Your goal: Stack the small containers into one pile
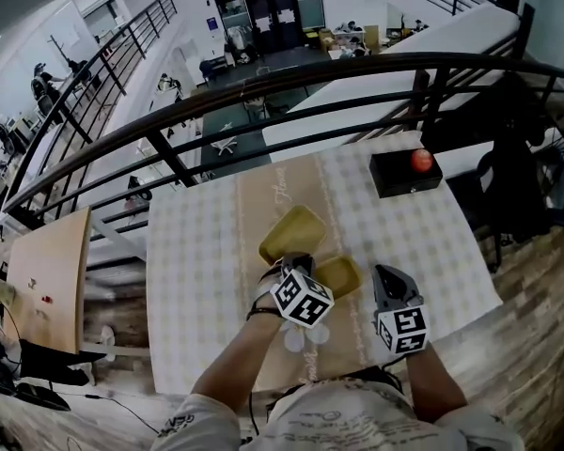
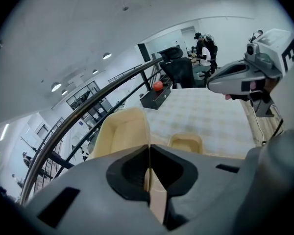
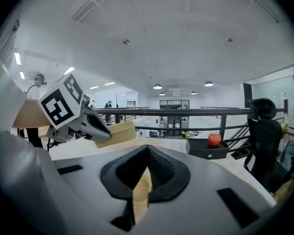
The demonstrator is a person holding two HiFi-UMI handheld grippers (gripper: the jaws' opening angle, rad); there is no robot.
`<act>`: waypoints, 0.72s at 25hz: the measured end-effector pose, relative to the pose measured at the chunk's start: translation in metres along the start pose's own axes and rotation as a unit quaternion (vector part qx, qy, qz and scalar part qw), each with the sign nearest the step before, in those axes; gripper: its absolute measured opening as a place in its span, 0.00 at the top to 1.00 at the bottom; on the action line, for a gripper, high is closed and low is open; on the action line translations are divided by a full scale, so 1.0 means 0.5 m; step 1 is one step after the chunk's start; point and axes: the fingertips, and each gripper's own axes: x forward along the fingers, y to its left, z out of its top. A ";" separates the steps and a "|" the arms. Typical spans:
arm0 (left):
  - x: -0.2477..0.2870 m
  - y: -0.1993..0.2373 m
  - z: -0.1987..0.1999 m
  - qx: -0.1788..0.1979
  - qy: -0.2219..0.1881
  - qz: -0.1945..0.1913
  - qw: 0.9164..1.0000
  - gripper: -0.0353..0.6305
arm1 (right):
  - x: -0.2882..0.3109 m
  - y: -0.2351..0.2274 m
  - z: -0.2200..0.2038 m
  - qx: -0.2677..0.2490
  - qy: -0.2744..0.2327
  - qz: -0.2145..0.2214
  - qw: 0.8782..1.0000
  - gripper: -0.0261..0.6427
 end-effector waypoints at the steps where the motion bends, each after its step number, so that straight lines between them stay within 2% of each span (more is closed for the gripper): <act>1: 0.005 -0.017 0.005 0.004 0.001 -0.005 1.000 0.91 | -0.005 -0.012 -0.004 0.001 0.001 -0.002 1.000 0.96; 5: 0.020 -0.084 0.011 0.026 0.010 -0.033 0.999 0.91 | -0.024 -0.051 -0.018 0.009 0.008 -0.009 1.000 0.96; 12: 0.048 -0.196 -0.037 0.097 0.039 -0.074 0.992 0.91 | -0.045 -0.088 -0.055 0.019 0.025 -0.011 0.999 0.96; 18: 0.066 -0.234 -0.071 0.106 0.053 -0.091 0.989 0.91 | -0.043 -0.095 -0.058 0.017 0.025 -0.004 1.000 0.96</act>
